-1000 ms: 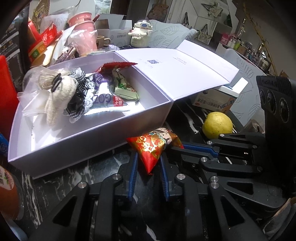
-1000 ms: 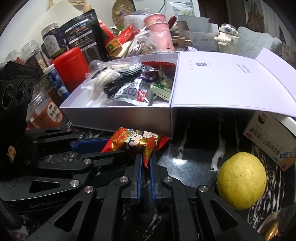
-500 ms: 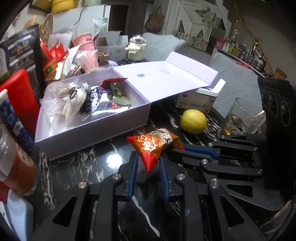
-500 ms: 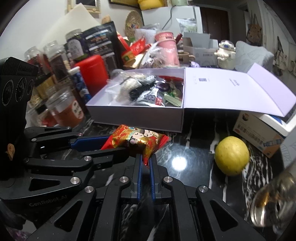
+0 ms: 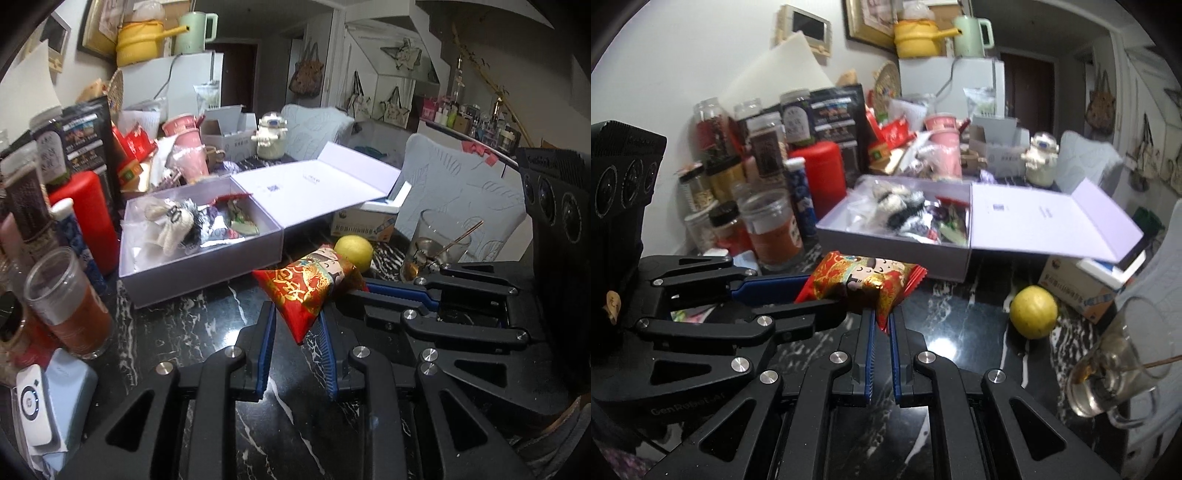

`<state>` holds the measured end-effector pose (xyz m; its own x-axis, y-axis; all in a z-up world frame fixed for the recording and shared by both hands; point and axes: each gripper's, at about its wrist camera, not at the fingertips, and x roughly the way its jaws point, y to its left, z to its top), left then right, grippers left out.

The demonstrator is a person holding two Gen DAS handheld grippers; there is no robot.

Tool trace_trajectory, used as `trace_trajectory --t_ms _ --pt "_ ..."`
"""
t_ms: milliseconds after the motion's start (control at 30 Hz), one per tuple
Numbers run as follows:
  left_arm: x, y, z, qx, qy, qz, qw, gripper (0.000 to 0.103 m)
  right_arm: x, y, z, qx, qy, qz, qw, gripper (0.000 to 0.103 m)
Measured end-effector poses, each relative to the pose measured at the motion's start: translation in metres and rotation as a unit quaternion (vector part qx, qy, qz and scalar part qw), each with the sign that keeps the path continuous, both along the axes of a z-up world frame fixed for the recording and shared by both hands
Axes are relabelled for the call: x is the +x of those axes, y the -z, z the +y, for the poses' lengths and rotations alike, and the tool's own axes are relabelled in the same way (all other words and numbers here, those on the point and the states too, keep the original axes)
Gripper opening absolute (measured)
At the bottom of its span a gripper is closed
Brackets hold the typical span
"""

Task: Organize soft objects
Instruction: 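Close the right tool on the red snack bag and lift it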

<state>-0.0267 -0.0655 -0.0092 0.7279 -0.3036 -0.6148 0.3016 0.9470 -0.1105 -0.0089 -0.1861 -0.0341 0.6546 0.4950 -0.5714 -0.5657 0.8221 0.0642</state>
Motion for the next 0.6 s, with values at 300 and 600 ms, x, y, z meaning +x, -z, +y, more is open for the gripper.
trace_trajectory --t_ms 300,600 --pt "-0.011 -0.036 0.011 -0.005 -0.009 -0.051 0.9986 0.023 -0.01 -0.041 0.008 0.001 -0.002 -0.057 0.998 0.008" --pt "0.016 -0.065 0.028 0.003 -0.014 -0.087 0.9961 0.023 0.009 -0.07 0.023 0.005 -0.007 -0.09 0.996 0.008"
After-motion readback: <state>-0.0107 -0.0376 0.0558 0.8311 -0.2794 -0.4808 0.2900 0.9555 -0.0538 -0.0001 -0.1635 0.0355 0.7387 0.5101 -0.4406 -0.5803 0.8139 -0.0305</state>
